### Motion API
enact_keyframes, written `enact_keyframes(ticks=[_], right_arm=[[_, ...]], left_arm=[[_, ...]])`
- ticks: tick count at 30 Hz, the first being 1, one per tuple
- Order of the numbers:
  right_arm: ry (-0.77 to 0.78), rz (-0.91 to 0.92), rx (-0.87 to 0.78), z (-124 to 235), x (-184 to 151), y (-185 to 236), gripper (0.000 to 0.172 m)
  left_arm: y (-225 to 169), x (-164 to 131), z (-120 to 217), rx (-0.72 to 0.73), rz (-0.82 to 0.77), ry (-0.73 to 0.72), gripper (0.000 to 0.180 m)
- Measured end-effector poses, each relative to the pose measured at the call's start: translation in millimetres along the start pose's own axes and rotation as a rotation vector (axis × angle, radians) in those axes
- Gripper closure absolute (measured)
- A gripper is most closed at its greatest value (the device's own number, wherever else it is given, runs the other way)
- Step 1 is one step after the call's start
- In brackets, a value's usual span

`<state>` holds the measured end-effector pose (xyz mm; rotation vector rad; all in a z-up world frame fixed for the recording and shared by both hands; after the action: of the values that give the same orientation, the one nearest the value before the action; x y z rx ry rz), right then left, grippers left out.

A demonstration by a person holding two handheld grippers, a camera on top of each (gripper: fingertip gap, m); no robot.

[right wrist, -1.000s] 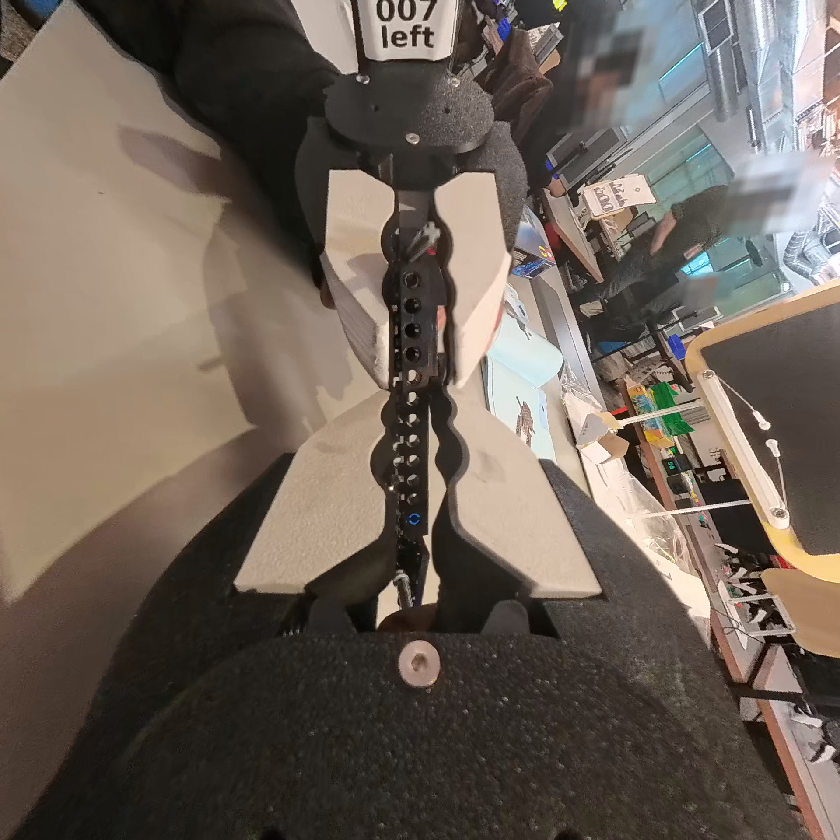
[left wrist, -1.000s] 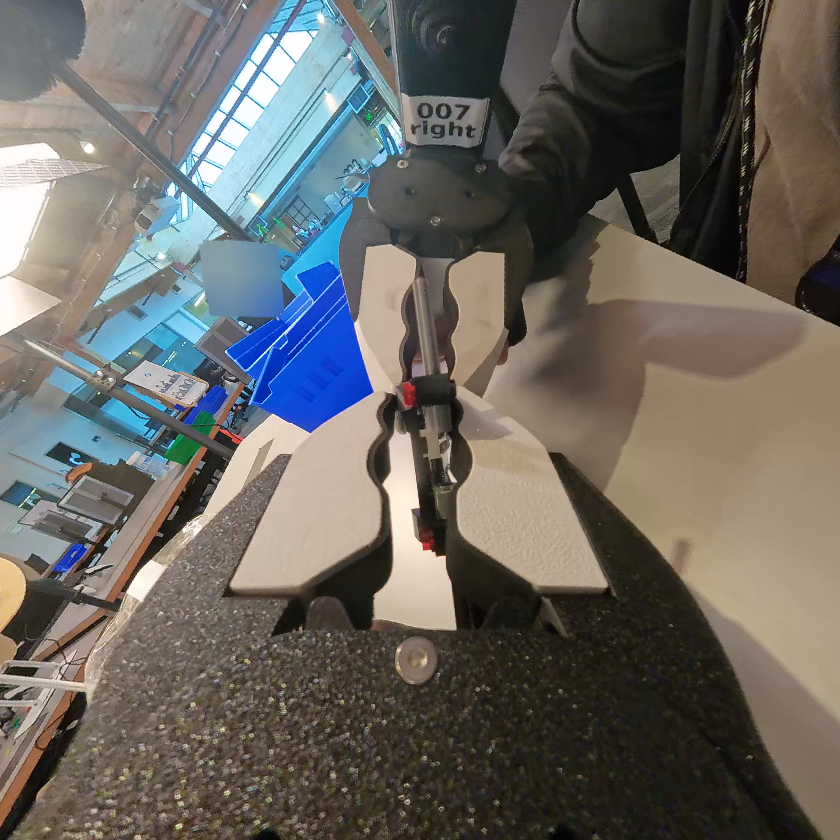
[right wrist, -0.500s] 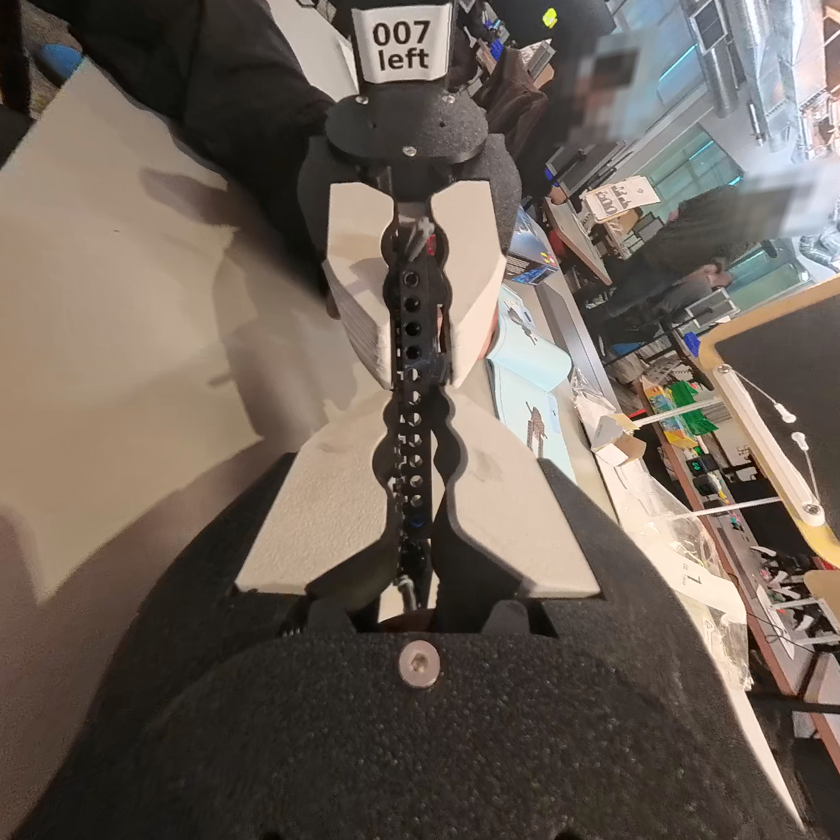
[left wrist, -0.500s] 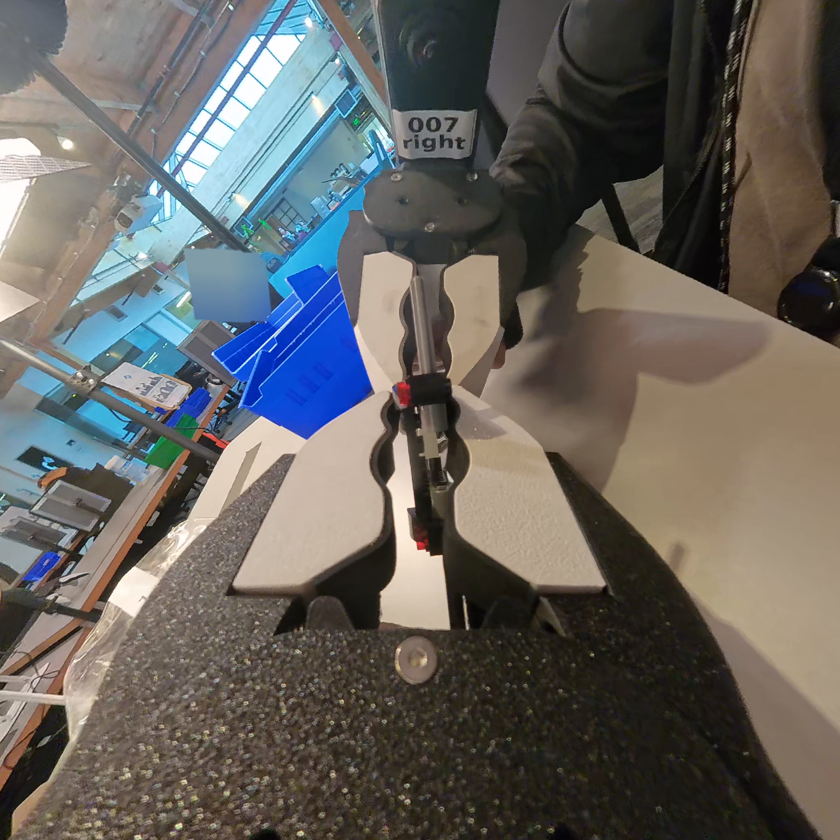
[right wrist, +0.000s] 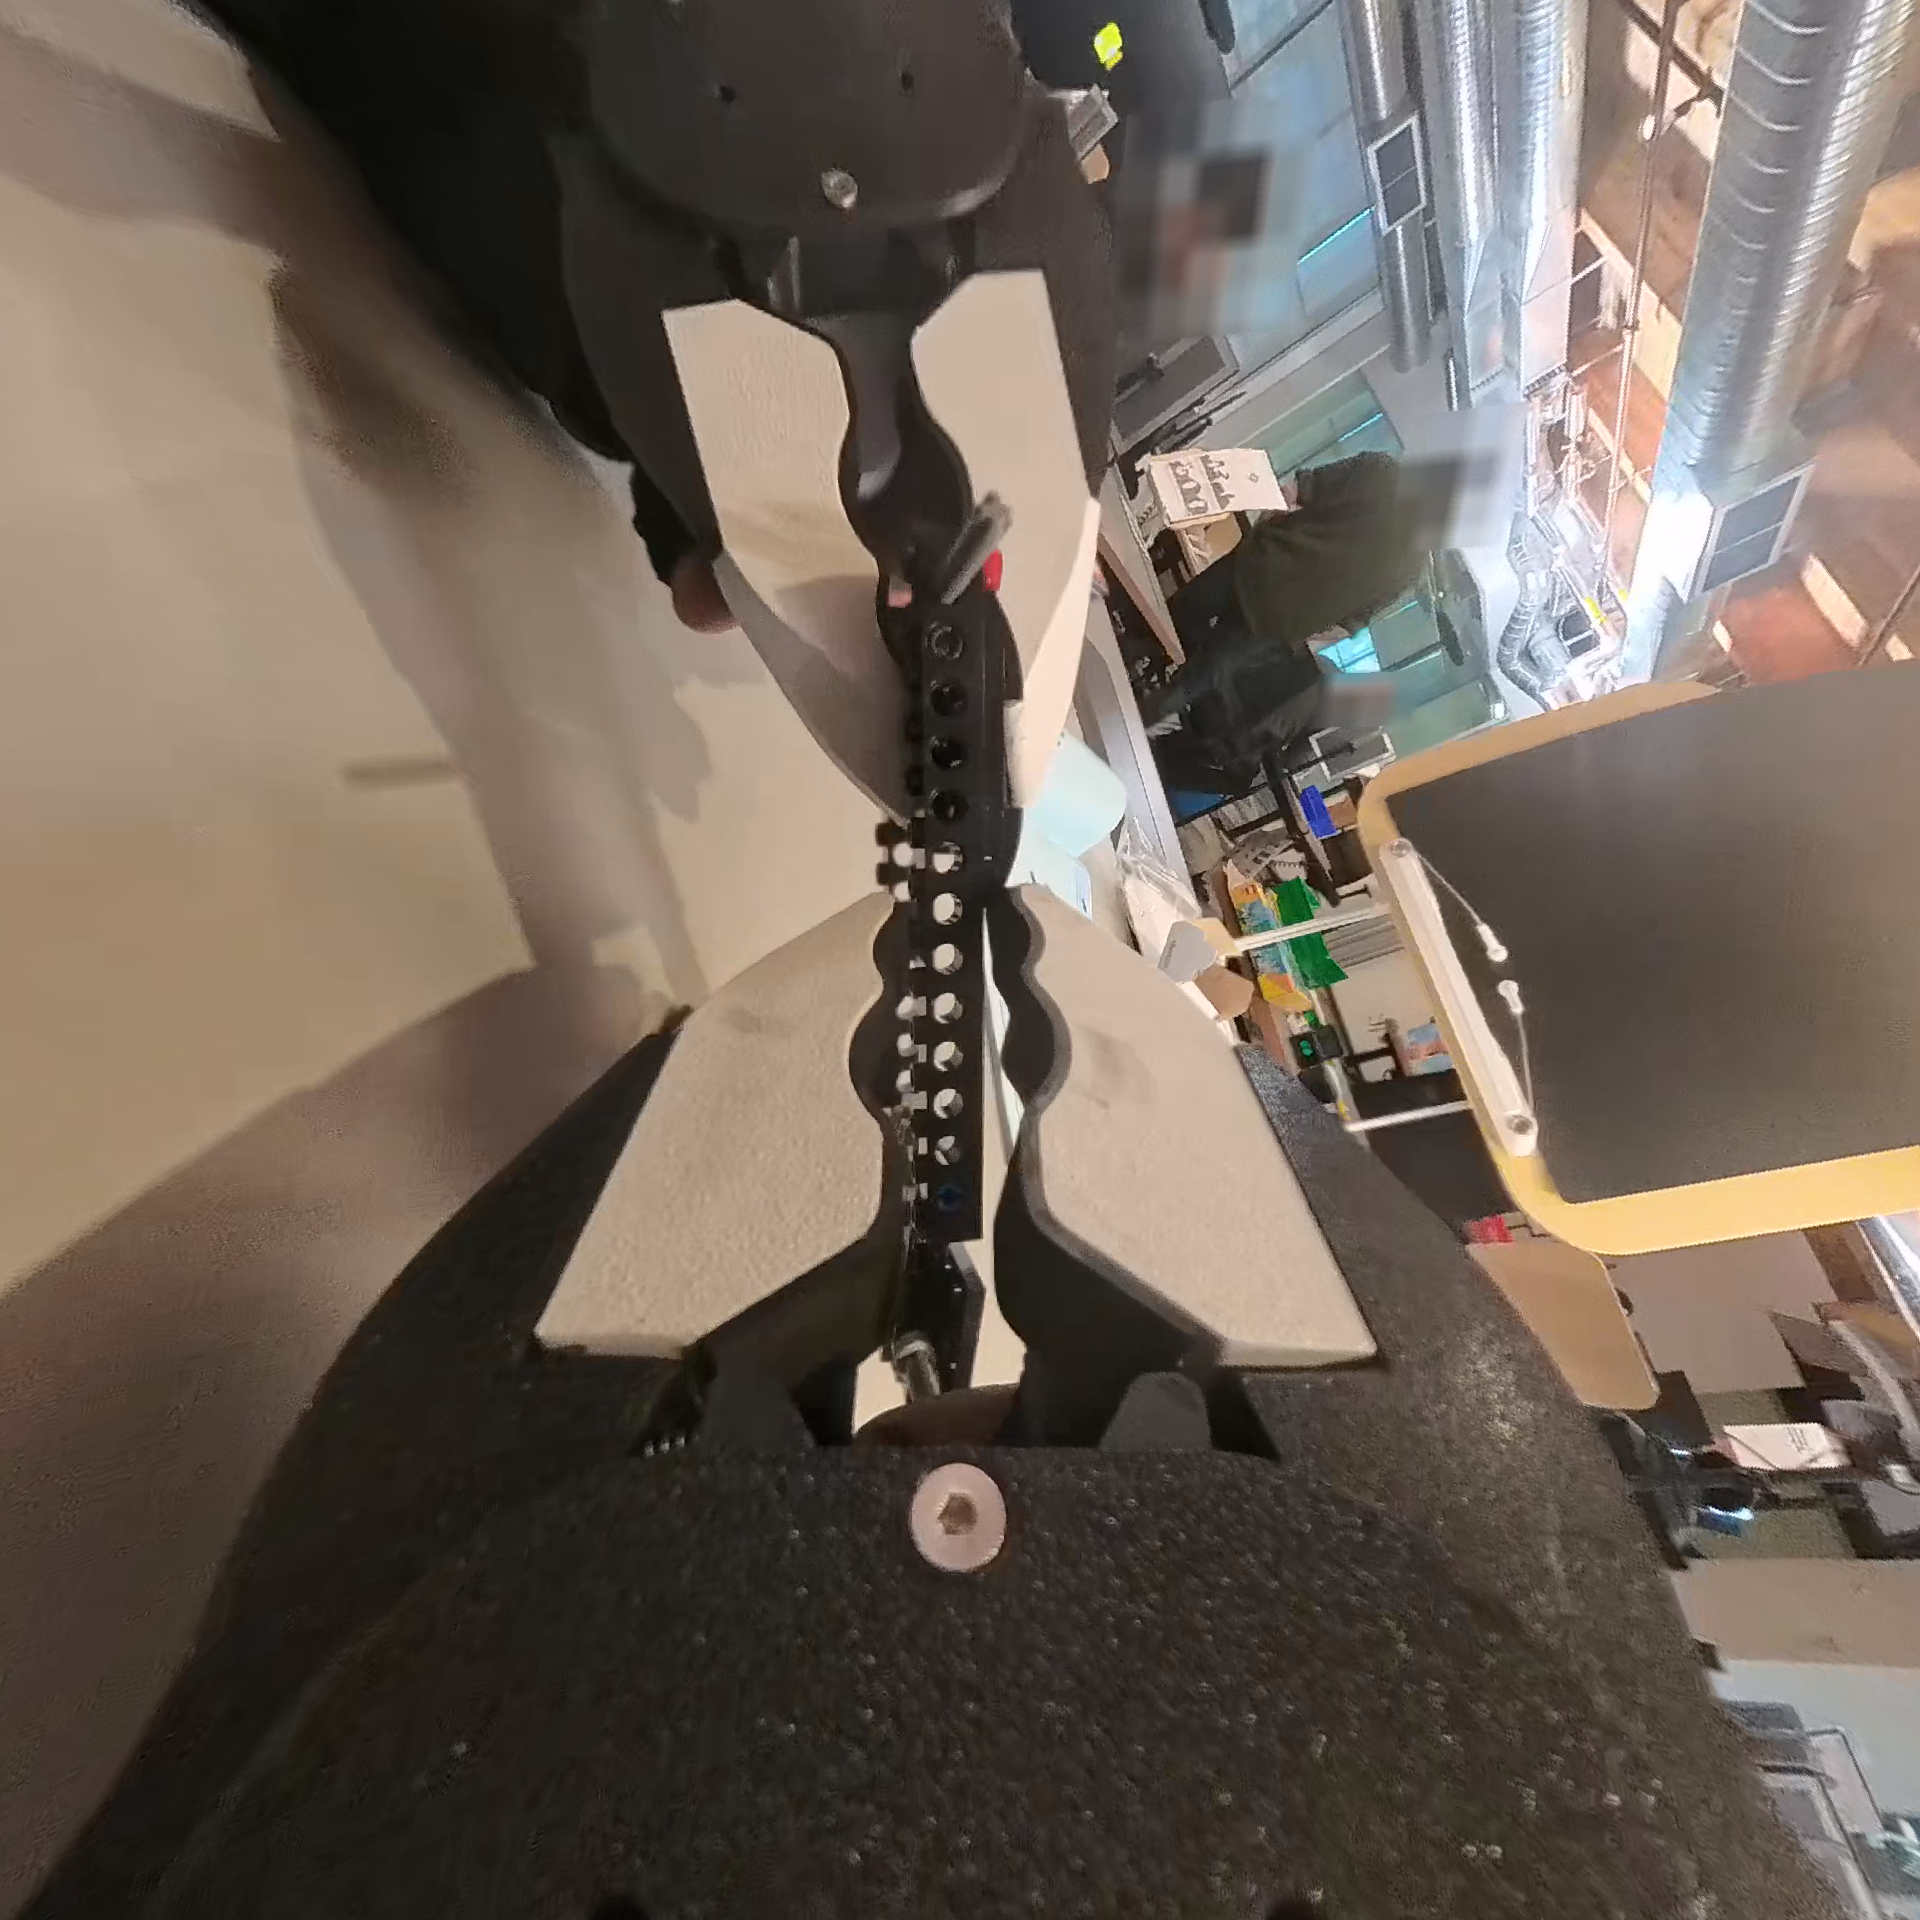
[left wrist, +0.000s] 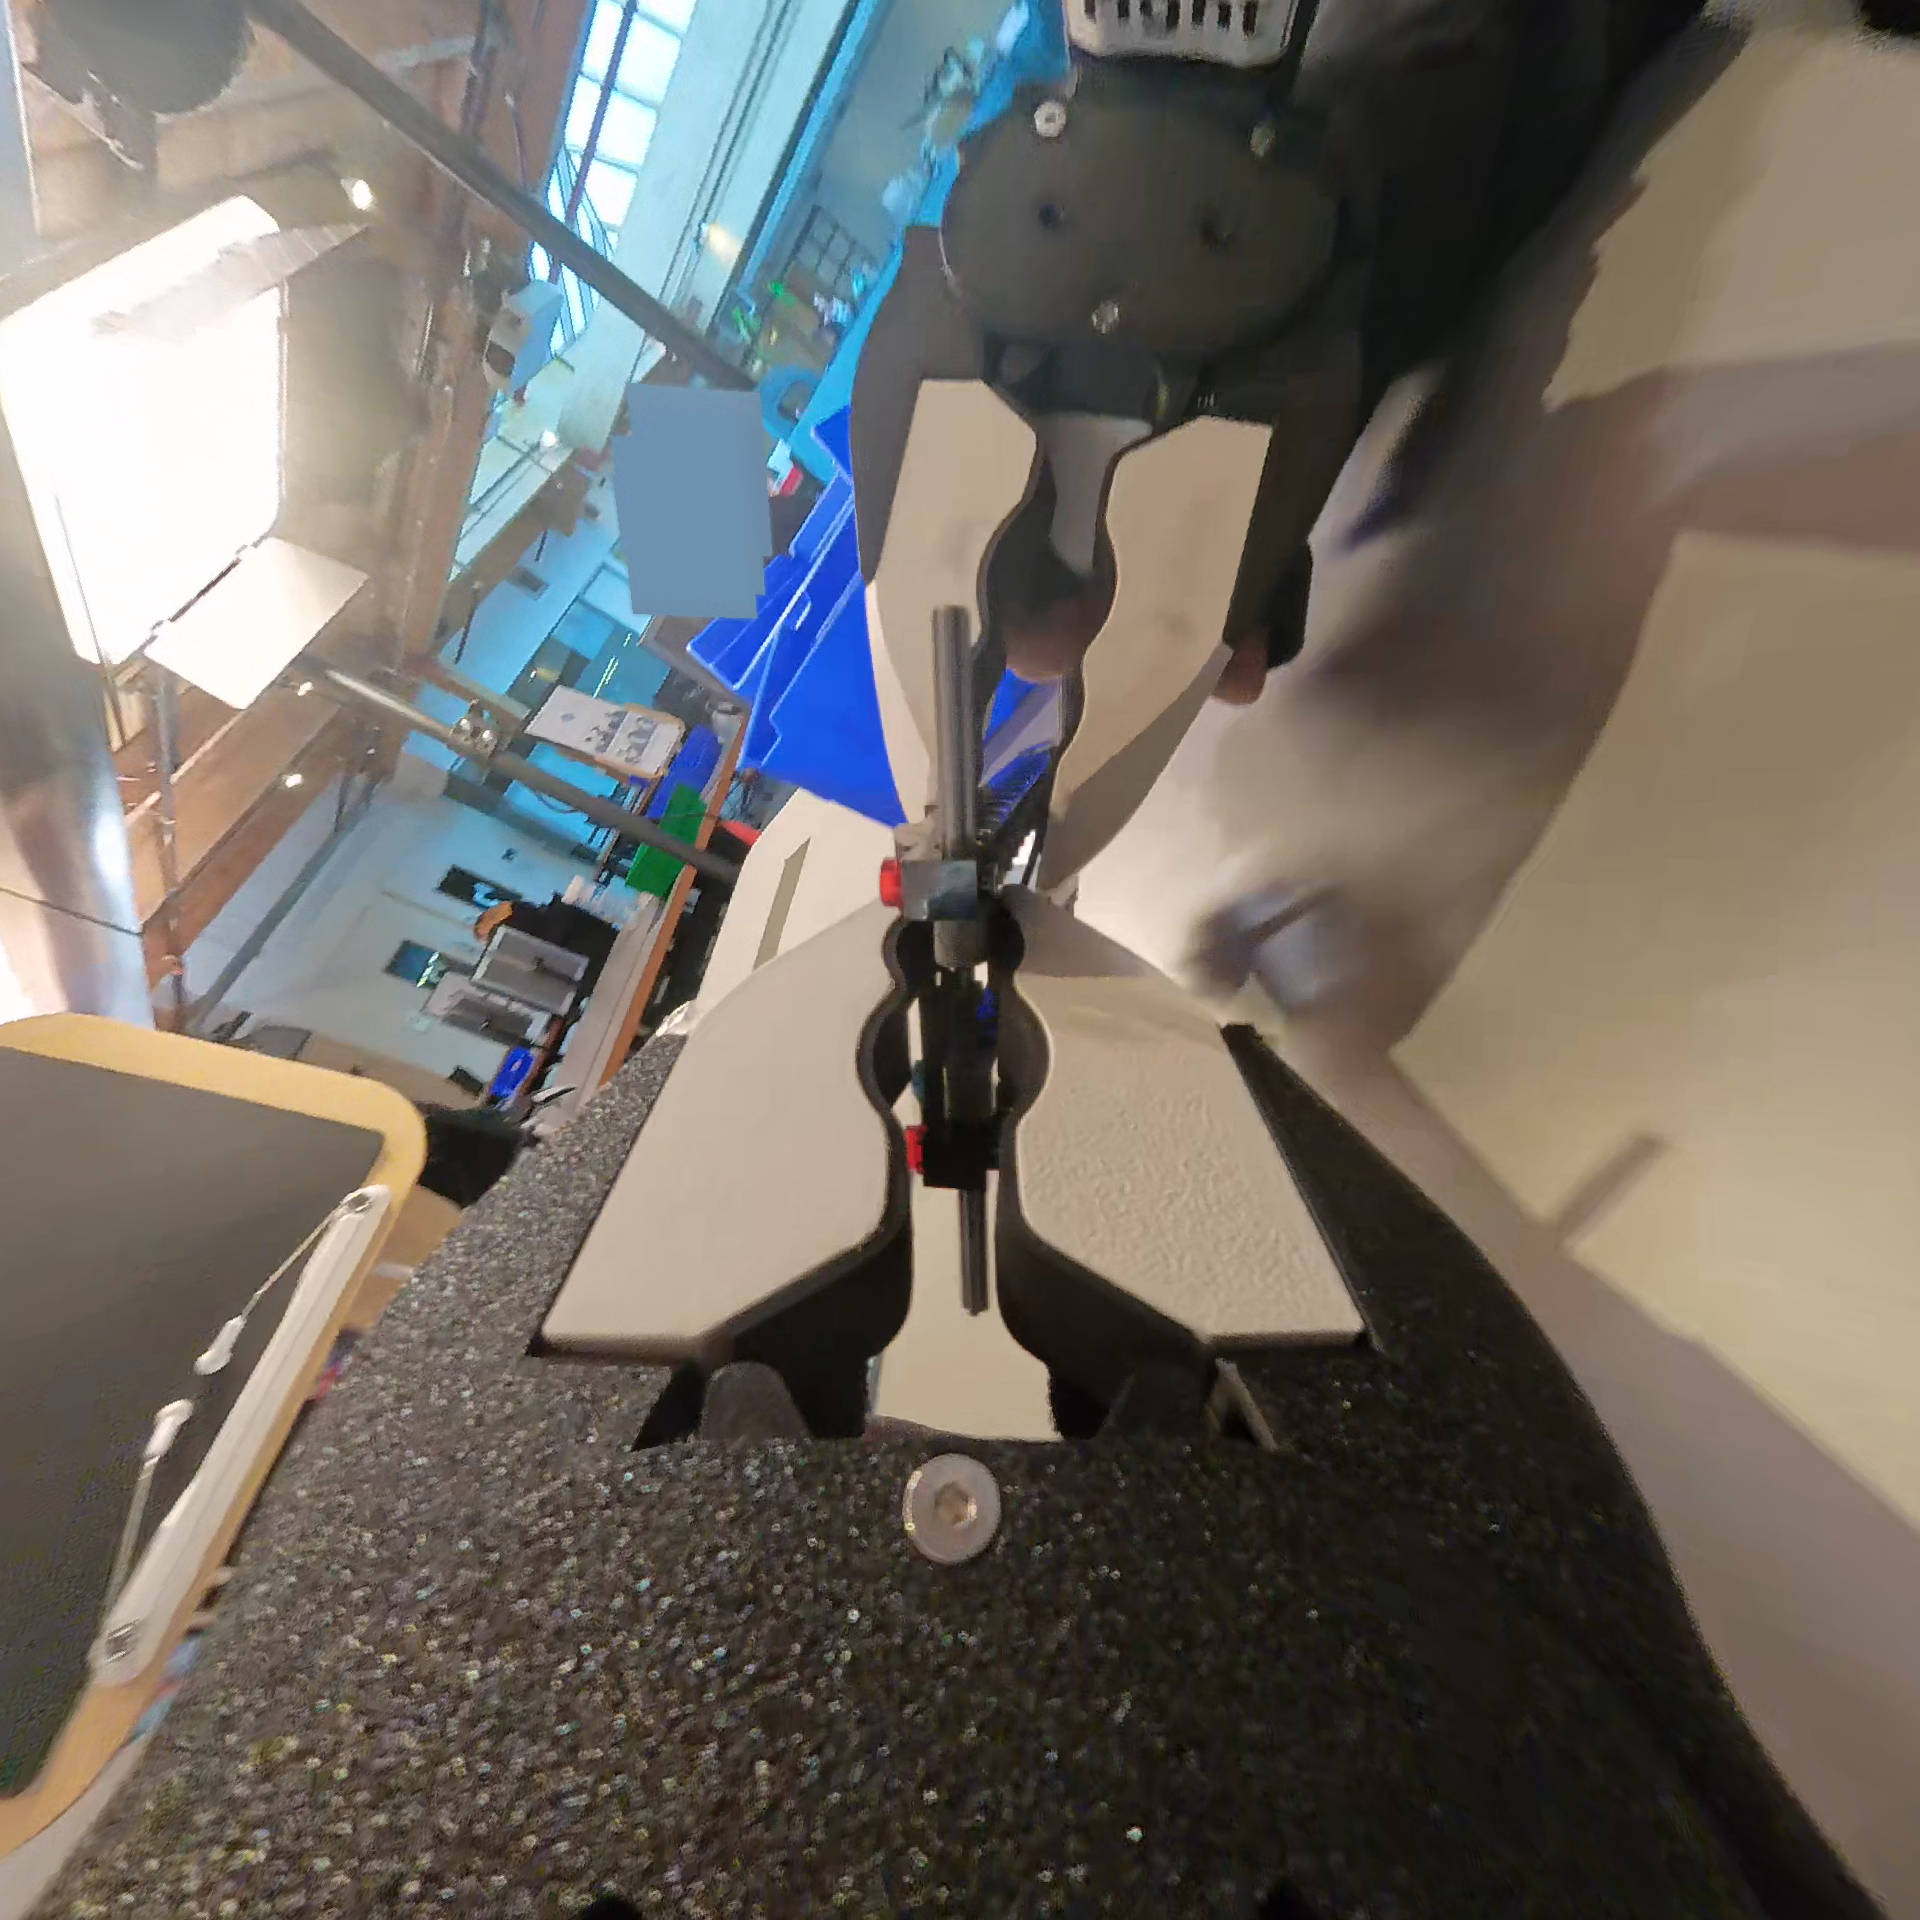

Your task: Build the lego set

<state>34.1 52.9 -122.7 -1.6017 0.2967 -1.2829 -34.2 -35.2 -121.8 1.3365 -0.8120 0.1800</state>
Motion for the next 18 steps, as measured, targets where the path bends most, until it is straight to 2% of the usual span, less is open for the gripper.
enact_keyframes(ticks=[4, 7, 9, 13, 18], right_arm=[[0.062, 0.071, -0.010, -2.4, -15.0, 2.5, 0.145], [0.103, 0.073, 0.046, 3.2, -23.8, 4.2, 0.144], [0.114, -0.030, 0.124, 9.8, -25.8, 5.3, 0.145], [0.171, -0.373, 0.296, 14.1, -23.9, 14.6, 0.149], [0.292, -0.499, 0.345, 8.2, -29.3, 23.0, 0.148]], left_arm=[[-3.0, -14.1, -2.2, 0.010, -0.112, 0.147, 0.169], [-2.0, -24.9, -0.1, 0.033, -0.195, 0.267, 0.170], [-3.3, -30.8, 2.3, 0.012, -0.221, 0.347, 0.170], [-14.4, -38.8, 4.9, -0.059, -0.260, 0.483, 0.168], [-28.9, -41.0, 5.8, -0.124, -0.253, 0.587, 0.159]])
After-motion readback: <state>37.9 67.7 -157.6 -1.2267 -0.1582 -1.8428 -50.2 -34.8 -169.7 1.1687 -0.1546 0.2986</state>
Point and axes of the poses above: each gripper's, where its closed fingertips meet, z back along the fingers, x out of its top, y = z × x across the jaws, the point moved 6 cm from there along z, back along the fingers, and after that the axes turned 12 degrees about -y, right-handed, at the moved point
